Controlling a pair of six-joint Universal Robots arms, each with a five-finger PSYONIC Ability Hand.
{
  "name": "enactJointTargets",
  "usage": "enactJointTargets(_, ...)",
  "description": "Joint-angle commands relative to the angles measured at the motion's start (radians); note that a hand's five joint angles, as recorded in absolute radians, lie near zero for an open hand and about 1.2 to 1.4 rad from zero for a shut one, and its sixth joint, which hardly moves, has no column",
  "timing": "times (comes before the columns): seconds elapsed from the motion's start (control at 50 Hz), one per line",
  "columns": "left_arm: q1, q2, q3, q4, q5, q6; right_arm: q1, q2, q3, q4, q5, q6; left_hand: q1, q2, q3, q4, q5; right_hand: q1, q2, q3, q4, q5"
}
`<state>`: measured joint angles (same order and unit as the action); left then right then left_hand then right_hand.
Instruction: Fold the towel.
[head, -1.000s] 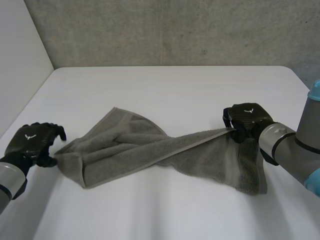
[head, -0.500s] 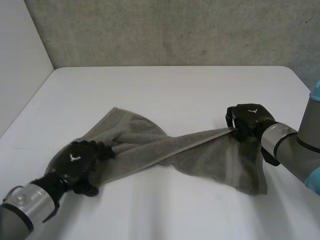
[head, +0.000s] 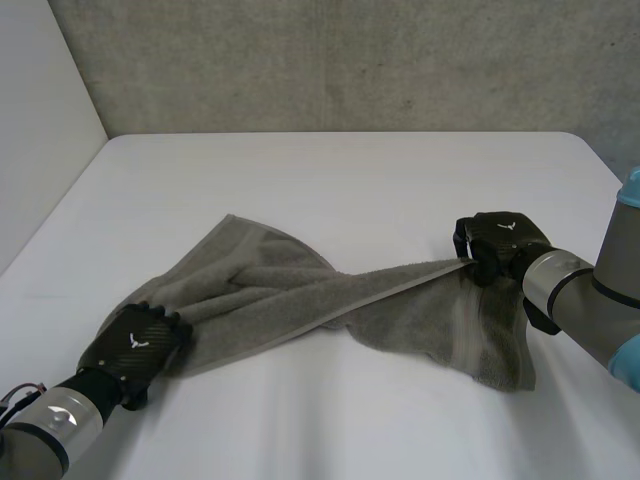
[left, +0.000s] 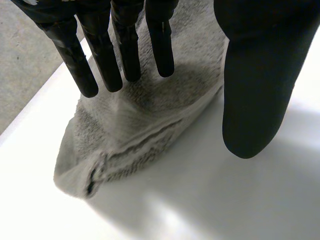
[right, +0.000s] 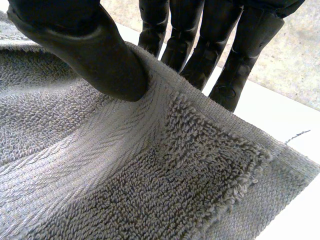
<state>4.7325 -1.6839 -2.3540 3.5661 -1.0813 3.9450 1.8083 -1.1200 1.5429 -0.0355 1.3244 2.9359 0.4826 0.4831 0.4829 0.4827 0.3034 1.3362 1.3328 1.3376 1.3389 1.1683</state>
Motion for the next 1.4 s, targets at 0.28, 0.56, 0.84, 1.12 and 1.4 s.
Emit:
enactJointTargets(0.28, 0.001, -0.086, 0.03, 0.114, 0.0, -0.006, 0.006, 0.003, 0.002, -0.001, 0.001, 0.0, 0.461, 0.461, 0.461, 0.461, 0.466, 0.06, 0.063, 0.059, 0.057, 0.053)
enactJointTargets(0.56, 0.0, -0.105, 0.076, 0.114, -0.002, -0.012, 0.008, -0.007, -0.001, 0.0, 0.001, -0.004, 0.914, 0.913, 0.913, 0.914, 0.918, 0.06, 0.063, 0.059, 0.057, 0.053)
enactJointTargets(0.84, -0.016, 0.398, 0.221, 0.042, -0.051, -0.519, 0.005, -0.42, -0.124, 0.217, -0.001, -0.225, 0.914, 0.913, 0.913, 0.914, 0.918, 0.06, 0.063, 0.059, 0.057, 0.053)
enactJointTargets(1.12, -0.043, 0.145, 0.338, -0.208, -0.068, -0.641, 0.005, -0.334, -0.135, 0.634, 0.019, -0.647, 0.914, 0.913, 0.913, 0.914, 0.918, 0.06, 0.063, 0.059, 0.057, 0.053)
enactJointTargets(1.4, -0.268, -0.292, 0.73, -0.201, -0.333, -0.454, 0.069, 0.006, -0.351, 0.52, 0.151, -0.712, 0.914, 0.913, 0.913, 0.914, 0.918, 0.06, 0.063, 0.059, 0.057, 0.053)
